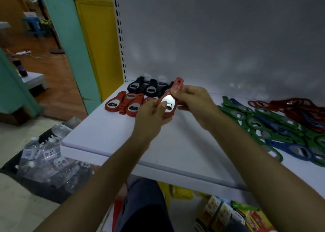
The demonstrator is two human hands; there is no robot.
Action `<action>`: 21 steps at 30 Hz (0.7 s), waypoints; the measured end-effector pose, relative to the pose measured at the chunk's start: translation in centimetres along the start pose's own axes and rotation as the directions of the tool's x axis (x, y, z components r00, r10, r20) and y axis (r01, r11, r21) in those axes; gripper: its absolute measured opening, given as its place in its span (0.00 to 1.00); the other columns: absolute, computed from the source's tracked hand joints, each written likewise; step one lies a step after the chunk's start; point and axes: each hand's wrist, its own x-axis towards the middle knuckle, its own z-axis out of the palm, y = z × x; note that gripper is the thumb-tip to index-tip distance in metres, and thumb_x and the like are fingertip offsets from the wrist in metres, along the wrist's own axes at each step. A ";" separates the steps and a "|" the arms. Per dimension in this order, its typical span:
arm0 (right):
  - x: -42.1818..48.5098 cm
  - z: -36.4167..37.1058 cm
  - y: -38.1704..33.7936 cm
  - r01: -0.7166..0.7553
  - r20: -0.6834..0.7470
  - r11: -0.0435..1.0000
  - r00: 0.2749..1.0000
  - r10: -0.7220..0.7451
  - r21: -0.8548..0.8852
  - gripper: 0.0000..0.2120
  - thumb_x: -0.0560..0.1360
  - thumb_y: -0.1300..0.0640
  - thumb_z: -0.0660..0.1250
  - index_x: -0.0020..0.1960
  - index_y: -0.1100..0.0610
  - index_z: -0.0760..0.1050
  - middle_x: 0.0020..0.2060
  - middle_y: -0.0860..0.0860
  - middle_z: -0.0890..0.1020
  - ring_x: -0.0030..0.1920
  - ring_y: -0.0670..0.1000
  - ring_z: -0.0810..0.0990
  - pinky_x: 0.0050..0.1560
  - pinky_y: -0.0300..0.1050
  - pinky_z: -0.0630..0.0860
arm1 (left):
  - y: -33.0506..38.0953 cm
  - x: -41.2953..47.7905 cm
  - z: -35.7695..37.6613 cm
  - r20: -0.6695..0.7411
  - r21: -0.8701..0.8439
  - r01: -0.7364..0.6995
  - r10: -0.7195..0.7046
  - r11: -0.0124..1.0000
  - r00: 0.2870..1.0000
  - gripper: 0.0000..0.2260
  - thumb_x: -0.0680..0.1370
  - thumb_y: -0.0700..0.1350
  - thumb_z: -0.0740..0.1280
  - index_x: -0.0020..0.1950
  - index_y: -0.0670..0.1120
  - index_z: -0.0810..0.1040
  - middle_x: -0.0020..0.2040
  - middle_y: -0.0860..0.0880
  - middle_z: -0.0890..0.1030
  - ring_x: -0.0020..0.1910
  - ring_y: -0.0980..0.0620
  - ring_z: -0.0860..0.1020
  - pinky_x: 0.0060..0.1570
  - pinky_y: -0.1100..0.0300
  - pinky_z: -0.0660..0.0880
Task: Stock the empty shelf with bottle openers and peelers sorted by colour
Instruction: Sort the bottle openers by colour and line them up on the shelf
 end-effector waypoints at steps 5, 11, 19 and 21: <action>1.4 -1.3 1.0 -0.177 0.027 0.970 0.984 0.174 0.164 0.09 0.73 0.57 0.71 0.49 0.62 0.80 0.43 0.56 0.85 0.42 0.51 0.85 0.44 0.42 0.81 | -0.1 0.4 -3.9 0.062 0.672 -0.294 0.344 0.679 0.937 0.27 0.72 0.65 0.61 0.61 0.48 0.75 0.51 0.53 0.79 0.48 0.58 0.76 0.45 0.67 0.71; 3.0 0.5 3.1 -0.360 -0.032 0.933 0.932 0.360 0.005 0.11 0.70 0.58 0.74 0.47 0.64 0.79 0.40 0.57 0.84 0.36 0.50 0.84 0.37 0.42 0.82 | -1.7 0.4 -6.0 0.395 0.840 -0.420 0.144 0.343 0.907 0.40 0.70 0.72 0.49 0.75 0.50 0.59 0.75 0.50 0.63 0.74 0.51 0.60 0.70 0.57 0.53; 5.2 3.0 3.6 -0.221 -0.065 0.828 0.973 0.220 -0.516 0.15 0.71 0.51 0.73 0.45 0.64 0.79 0.31 0.55 0.82 0.26 0.50 0.81 0.28 0.41 0.79 | -2.9 0.5 -6.3 0.383 0.828 -0.403 0.131 0.390 0.914 0.37 0.73 0.68 0.52 0.75 0.47 0.59 0.75 0.50 0.64 0.73 0.51 0.61 0.65 0.61 0.57; 5.5 3.3 3.7 -0.231 -0.068 0.843 0.972 0.227 -0.486 0.15 0.71 0.51 0.73 0.46 0.64 0.79 0.32 0.56 0.83 0.27 0.51 0.82 0.31 0.43 0.81 | -2.9 0.5 -6.3 0.384 0.823 -0.415 0.158 0.389 0.910 0.34 0.74 0.66 0.55 0.74 0.46 0.63 0.73 0.48 0.66 0.72 0.49 0.64 0.65 0.59 0.61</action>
